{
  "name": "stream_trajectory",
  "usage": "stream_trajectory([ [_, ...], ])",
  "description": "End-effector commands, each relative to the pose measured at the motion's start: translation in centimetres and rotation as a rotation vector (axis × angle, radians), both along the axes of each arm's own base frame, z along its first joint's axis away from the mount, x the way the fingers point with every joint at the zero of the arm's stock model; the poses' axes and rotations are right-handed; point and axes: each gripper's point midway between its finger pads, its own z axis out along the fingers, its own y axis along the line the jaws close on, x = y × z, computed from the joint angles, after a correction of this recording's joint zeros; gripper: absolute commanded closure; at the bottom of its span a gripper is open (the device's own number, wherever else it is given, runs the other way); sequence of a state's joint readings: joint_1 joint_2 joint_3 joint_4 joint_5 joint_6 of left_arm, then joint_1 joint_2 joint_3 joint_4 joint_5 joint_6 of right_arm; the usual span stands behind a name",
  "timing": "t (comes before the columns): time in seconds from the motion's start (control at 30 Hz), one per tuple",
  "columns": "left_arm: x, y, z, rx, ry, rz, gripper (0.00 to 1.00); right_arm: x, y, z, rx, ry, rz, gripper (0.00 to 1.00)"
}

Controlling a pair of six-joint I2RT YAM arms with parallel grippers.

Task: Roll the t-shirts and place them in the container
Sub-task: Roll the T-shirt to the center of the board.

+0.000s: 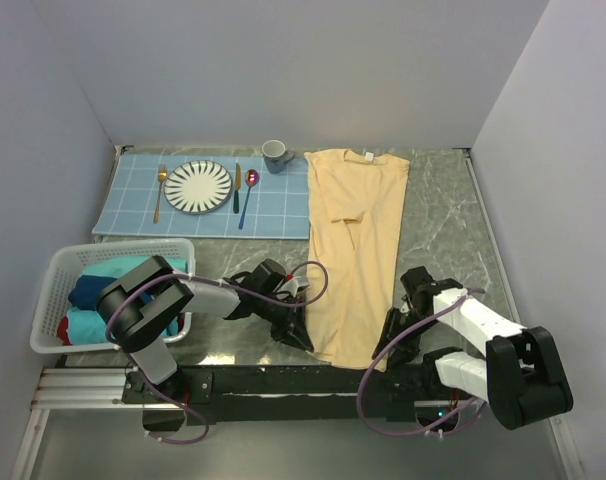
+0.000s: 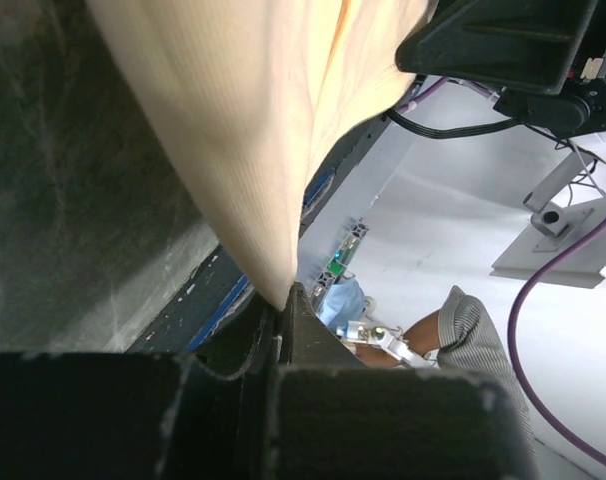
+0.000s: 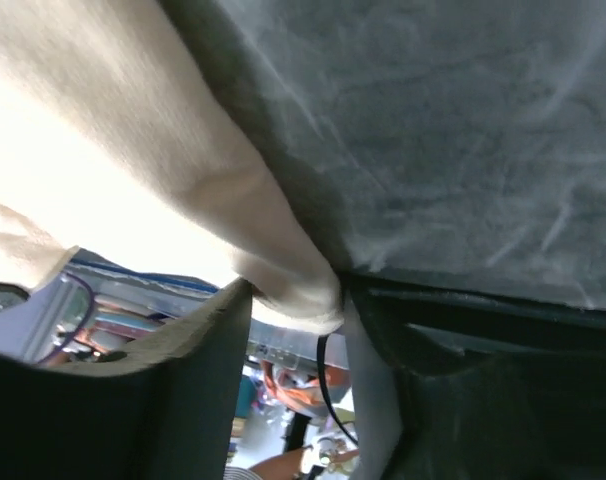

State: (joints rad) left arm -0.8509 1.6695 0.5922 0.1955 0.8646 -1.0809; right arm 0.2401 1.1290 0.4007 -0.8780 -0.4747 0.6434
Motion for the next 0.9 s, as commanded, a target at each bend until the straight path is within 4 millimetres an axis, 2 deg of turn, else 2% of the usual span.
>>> stream_trajectory([
  [0.0, -0.2, 0.5, -0.1, 0.001, -0.04, -0.008, 0.99, 0.2, 0.5, -0.4, 0.022, -0.015, 0.002, 0.61],
  [0.03, 0.0, 0.6, -0.3, 0.011, -0.048, -0.003, 0.99, 0.4, 0.5, -0.2, 0.028, -0.026, 0.003, 0.7],
  [0.1, 0.1, 0.7, -0.4, 0.019, -0.071, -0.009, 0.99, 1.2, 0.5, 0.4, 0.029, -0.06, 0.018, 0.82],
  [0.13, 0.5, 0.7, -0.5, 0.026, -0.085, -0.004, 0.99, 1.6, 0.5, 1.2, 0.031, -0.081, 0.035, 0.93],
  [0.2, 0.9, 0.6, -0.4, 0.029, -0.109, -0.009, 0.99, 1.9, 0.4, 1.9, 0.03, -0.11, 0.05, 1.0],
  [0.37, 2.8, 0.9, -0.1, 0.037, -0.184, 0.003, 0.99, 2.5, 1.0, 3.2, 0.073, -0.154, 0.082, 1.0],
  [0.5, 3.8, 0.8, 1.2, 0.007, -0.256, -0.005, 0.99, 3.3, 1.4, 4.3, 0.107, -0.227, 0.1, 1.0],
  [0.73, 5.4, 1.1, 2.4, 0.02, -0.347, -0.019, 0.99, 4.3, 0.9, 6.3, 0.079, -0.319, 0.116, 1.0],
  [0.87, 6.0, 0.9, 3.0, 0.001, -0.355, -0.009, 0.99, 4.6, 0.8, 6.5, 0.071, -0.338, 0.113, 1.0],
])
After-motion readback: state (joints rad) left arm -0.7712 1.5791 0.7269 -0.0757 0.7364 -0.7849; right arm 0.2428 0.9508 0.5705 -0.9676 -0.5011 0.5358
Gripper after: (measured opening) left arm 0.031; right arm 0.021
